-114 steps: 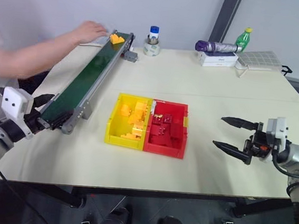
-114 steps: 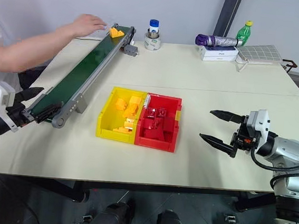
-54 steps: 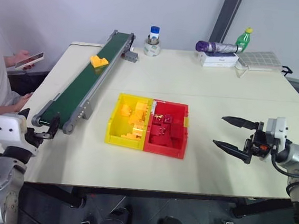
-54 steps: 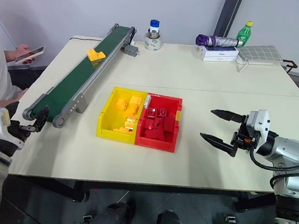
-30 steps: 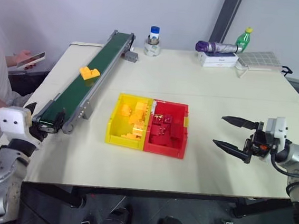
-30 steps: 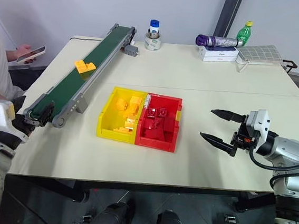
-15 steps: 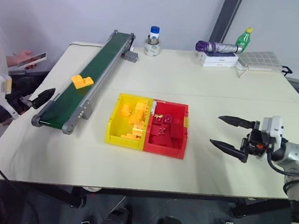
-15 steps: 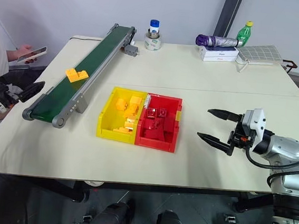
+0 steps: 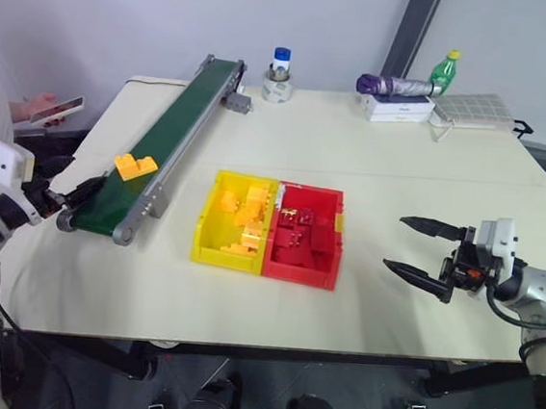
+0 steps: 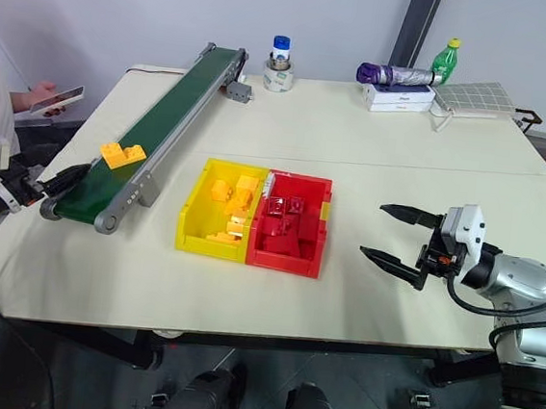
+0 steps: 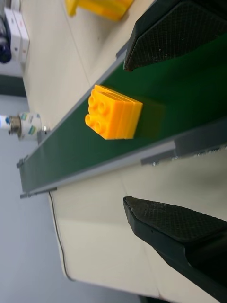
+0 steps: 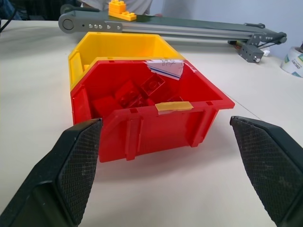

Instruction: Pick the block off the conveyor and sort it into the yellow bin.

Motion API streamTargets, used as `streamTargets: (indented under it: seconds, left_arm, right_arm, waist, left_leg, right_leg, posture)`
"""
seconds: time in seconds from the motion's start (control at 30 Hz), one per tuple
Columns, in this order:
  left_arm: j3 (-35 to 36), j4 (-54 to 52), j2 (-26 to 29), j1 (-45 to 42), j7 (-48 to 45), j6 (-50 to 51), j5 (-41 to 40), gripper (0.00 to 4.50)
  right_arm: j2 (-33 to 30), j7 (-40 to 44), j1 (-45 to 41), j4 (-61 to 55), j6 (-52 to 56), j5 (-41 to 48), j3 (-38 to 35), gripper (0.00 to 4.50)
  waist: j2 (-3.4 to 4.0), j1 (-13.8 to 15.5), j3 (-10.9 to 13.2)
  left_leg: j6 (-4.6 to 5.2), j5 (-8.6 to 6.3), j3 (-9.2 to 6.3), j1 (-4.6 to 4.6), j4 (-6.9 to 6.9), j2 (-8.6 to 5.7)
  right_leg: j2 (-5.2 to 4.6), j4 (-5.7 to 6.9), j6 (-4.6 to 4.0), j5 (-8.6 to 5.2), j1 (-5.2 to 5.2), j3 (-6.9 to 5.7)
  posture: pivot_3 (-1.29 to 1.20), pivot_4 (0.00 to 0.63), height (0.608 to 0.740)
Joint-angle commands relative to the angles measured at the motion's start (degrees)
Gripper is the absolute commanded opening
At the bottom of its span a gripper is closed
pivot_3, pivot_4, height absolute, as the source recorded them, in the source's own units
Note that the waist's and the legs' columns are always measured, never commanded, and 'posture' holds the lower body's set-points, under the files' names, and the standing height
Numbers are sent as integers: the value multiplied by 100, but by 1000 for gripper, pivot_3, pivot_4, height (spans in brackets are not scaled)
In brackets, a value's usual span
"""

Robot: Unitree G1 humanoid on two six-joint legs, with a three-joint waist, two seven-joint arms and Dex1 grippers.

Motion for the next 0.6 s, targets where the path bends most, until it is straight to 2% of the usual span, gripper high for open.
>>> streamTargets:
  seconds: [0.03,0.43,0.53,0.6]
  left_arm:
    - [-96,23,-1,-134,-286,-24,-2,4462]
    - [-360,345,-183,-206,-450,21,168,4462]
    - [-366,257,-205,-122,-504,121,135,3638]
    - [-348,167,-203,-67,-524,171,96,2601]
  right_arm:
    - [-67,-18,-126,-211,-3,121,-140,4500]
    - [-105,-40,-105,-298,47,121,-189,4500]
    - [-111,-56,-103,-315,54,117,-204,4500]
    - [-119,-67,-118,-318,63,120,-214,4500]
  waist:
    - [0,-9,0]
    - [1,-15,-1]
    - [2,-16,-1]
    - [2,-16,-2]
  left_leg:
    - [0,0,0,1,0,0]
    - [0,0,0,14,0,0]
    - [0,0,0,21,0,0]
    - [0,0,0,26,0,0]
  right_leg:
    - [0,0,0,0,2,0]
    - [0,5,13,7,6,1]
    - [0,5,13,7,13,1]
    - [0,5,13,7,17,1]
  posture:
    - [0,150,740]
    - [0,150,740]
    - [0,150,740]
    - [0,150,740]
